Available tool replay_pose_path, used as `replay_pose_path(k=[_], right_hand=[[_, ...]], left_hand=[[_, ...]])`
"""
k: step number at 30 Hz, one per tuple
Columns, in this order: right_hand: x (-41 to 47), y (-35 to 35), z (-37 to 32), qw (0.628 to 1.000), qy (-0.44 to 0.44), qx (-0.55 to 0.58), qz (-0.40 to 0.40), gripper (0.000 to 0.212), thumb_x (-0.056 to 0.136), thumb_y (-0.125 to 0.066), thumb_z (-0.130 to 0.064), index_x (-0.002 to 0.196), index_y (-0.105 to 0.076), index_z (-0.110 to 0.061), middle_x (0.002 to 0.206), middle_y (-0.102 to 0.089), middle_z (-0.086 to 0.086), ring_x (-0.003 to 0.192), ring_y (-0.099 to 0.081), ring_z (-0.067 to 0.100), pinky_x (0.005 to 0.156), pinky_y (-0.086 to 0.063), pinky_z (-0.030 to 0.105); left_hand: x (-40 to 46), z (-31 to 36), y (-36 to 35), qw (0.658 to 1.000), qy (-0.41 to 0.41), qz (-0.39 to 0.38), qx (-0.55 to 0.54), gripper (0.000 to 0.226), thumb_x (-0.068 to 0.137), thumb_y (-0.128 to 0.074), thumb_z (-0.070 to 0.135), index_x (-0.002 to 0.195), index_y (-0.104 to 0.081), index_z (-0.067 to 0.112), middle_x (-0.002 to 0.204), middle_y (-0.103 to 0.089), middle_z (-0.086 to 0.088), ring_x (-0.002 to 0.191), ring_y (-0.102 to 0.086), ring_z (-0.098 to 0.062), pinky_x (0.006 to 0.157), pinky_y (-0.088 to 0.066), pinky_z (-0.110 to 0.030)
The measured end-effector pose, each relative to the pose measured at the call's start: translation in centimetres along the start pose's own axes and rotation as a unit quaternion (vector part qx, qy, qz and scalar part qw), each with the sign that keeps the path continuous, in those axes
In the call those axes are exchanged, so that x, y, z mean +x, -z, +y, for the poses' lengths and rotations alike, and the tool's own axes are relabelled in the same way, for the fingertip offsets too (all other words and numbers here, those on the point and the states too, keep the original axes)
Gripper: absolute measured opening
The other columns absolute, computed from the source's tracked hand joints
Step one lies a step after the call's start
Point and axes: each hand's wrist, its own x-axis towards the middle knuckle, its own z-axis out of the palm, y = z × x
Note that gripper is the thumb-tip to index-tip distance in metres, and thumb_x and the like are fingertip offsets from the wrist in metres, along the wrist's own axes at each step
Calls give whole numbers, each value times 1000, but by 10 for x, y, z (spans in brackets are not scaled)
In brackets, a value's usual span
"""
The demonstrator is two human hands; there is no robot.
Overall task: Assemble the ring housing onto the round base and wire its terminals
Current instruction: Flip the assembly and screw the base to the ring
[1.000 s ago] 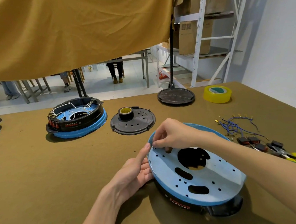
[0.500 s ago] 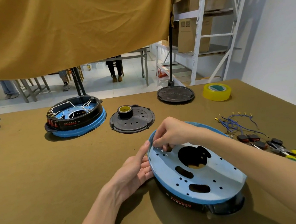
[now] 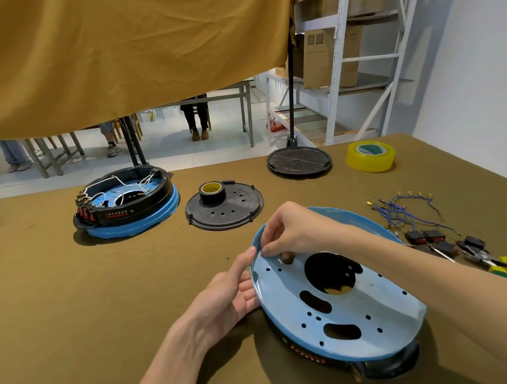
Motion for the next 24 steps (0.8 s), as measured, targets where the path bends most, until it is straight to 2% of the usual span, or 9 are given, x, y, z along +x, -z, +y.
replay_pose_path(k=[3,5,9,12,14,16,18,20,24], right_hand=[[-1,2,2,1000,13,3,2,4,89,-78,-18,87,-80,-15,79,-78,4,62,-69,8,58,-53,17],[-4,2,3,999,36,-1,0,4,89,-78,-20,87,-80,-19,78,-77,-1,63,-68,4,58,-51,14],[-8,-2,8,997,54,-19,45,5,86,-80,-22,81,-82,-22,76,-76,-3,63,-62,4,58,-49,18],[-6,2,5,999,20,7,40,3,82,-83,-19,80,-81,-19,70,-74,-2,58,-62,4,58,-49,20],[-6,3,1,999,15,6,37,5,81,-84,-17,78,-81,-20,66,-73,-5,55,-63,3,55,-47,17],[-9,4,-3,998,36,-3,52,5,82,-82,-15,81,-82,-19,70,-75,-3,59,-66,7,56,-51,21],[-16,8,-6,992,75,9,100,6,83,-81,-12,85,-83,-17,75,-77,-1,66,-68,10,60,-56,24],[-26,15,-10,979,119,51,157,8,84,-81,-9,86,-83,-16,74,-77,-5,66,-69,7,59,-55,20],[-53,35,-21,941,200,118,245,19,82,-80,0,84,-80,-19,71,-75,-11,66,-70,2,62,-54,16]], left_hand=[[-1,1,-2,1000,-4,14,-7,68,75,-78,50,121,-66,1,97,-79,-14,85,-78,-21,68,-62,-28],[-1,0,-4,1000,-3,25,-3,67,77,-76,52,119,-67,0,96,-79,-14,80,-78,-20,65,-61,-27],[1,-1,-6,999,-6,48,10,68,77,-75,55,121,-66,4,105,-79,-15,94,-78,-23,71,-63,-29],[2,-2,-6,999,-16,35,14,74,72,-77,57,124,-64,6,112,-78,-14,104,-76,-24,83,-64,-33],[3,-4,-6,999,-27,34,9,76,70,-79,58,124,-64,7,113,-78,-14,106,-76,-25,88,-63,-34],[2,-2,-10,998,-50,44,13,73,71,-78,58,123,-65,8,111,-78,-12,105,-76,-23,86,-63,-34],[0,4,-17,992,-96,67,36,70,72,-76,60,118,-69,8,106,-80,-10,99,-77,-21,78,-63,-31],[-3,12,-30,979,-163,103,67,66,69,-74,65,105,-75,9,97,-80,-8,89,-77,-19,71,-60,-29],[-15,28,-68,916,-365,123,114,44,72,-79,51,103,-75,21,96,-80,6,91,-76,-11,69,-57,-17]])
